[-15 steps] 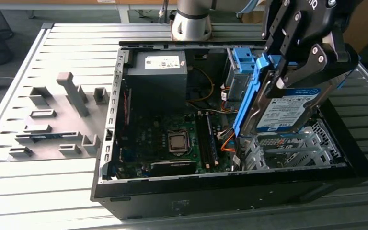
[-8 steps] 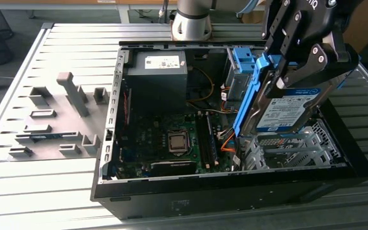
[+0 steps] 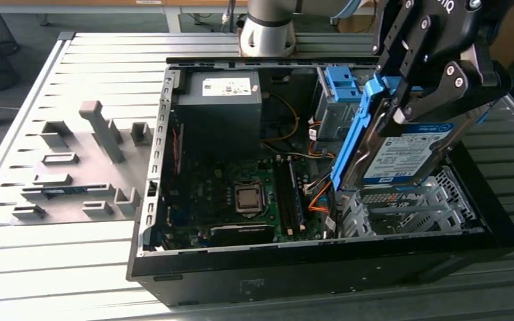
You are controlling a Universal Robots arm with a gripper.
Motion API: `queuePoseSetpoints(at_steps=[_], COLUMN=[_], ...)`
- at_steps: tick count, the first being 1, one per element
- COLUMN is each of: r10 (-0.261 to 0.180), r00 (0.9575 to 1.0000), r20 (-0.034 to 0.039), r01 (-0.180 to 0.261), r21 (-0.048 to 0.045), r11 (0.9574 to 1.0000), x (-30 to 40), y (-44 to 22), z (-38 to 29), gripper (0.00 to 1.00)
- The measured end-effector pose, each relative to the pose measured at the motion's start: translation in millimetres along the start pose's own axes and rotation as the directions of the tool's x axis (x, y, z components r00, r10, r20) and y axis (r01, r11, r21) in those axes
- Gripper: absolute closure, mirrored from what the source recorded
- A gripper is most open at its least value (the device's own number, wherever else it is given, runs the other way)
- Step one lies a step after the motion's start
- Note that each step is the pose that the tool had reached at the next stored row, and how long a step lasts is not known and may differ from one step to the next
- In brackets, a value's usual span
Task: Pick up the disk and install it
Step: 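Insert the disk into the insertion slot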
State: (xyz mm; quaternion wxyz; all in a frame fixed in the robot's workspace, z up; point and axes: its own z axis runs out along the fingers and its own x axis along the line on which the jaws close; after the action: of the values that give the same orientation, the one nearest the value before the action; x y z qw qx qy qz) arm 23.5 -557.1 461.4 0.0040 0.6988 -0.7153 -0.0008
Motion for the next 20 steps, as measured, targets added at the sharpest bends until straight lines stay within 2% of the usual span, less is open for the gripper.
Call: queuePoseSetpoints(at_steps=[6,11,20], r10=[0.000,0.000,0.000], r00=[1.0000,1.0000,1.0000], r20=[0.0001,0.0002,0.0000], r01=[0.000,0.000,0.000], r21=[0.0000,0.0000,-0.0021], r11=[1.0000,1.0000,1.0000], x=[0.1,2.9,2.6], y=[-0.1,-0.4,-12.7], z=[0.1,0.5,1.8], gripper=[0.63,0.63,0.63])
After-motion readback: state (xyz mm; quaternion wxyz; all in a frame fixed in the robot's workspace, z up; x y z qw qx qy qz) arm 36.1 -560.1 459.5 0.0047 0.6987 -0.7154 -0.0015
